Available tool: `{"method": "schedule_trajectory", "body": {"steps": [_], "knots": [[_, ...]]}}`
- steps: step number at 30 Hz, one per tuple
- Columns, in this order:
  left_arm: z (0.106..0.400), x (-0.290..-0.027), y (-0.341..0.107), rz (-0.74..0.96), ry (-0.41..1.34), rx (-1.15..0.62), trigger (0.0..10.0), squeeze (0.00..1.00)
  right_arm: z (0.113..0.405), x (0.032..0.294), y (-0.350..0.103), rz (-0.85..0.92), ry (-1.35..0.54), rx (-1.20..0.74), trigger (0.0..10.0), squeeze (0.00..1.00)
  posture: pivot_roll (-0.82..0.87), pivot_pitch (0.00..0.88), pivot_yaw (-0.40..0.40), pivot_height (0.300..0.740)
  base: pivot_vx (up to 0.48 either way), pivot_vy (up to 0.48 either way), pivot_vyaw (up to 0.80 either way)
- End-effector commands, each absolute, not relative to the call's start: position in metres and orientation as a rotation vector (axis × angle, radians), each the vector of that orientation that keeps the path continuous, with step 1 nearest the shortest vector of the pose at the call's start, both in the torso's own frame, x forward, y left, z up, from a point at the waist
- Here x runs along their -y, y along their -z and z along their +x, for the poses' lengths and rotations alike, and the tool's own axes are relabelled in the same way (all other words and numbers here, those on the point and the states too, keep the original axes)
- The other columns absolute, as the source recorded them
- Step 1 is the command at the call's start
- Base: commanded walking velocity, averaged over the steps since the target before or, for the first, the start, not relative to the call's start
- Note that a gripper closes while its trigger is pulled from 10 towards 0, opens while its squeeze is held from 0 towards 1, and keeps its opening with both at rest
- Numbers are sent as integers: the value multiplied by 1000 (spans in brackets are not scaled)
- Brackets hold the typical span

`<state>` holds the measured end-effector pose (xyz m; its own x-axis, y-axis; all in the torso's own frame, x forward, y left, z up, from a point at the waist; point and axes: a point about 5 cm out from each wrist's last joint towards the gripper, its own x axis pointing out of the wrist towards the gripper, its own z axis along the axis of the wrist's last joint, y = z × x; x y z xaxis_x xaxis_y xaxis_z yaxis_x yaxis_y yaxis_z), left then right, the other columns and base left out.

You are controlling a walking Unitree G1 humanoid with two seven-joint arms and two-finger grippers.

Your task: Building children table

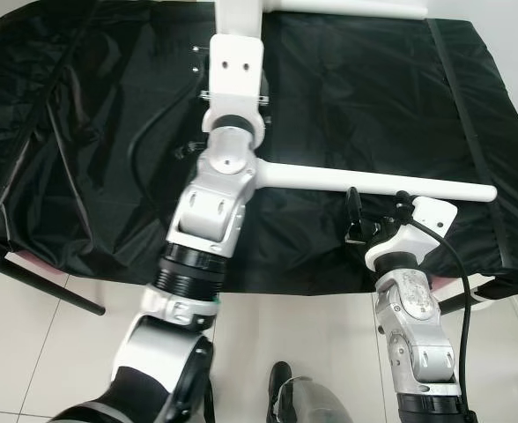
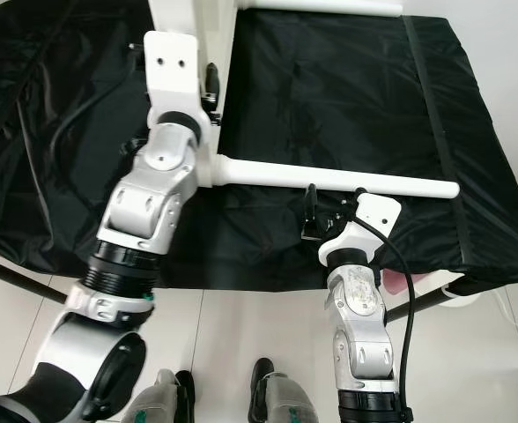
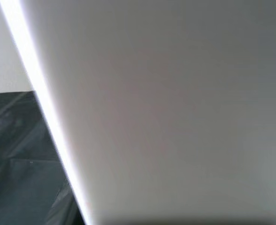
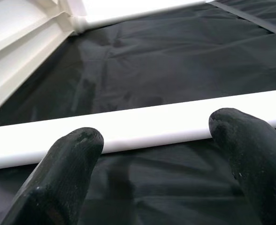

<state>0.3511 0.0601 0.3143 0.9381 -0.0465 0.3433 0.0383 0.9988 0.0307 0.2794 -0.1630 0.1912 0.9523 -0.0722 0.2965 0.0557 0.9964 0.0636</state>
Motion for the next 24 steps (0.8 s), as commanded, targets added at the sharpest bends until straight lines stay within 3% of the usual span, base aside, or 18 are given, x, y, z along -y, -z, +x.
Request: {"method": "schedule_trajectory", "body": {"steps": [1,7,24], "knots": [[354,-88,-309,67,-84,338,0,0,279,164,-188,54,72,297,10000,0,90,248,15,740,0,0,0],[353,-112,-310,129,-103,356,0,0,280,167,-188,52,82,302,10000,0,85,238,13,740,0,0,0],[334,-142,-331,142,-171,411,0,0,284,165,-188,56,75,309,10000,0,107,221,7,740,0,0,0]]}}
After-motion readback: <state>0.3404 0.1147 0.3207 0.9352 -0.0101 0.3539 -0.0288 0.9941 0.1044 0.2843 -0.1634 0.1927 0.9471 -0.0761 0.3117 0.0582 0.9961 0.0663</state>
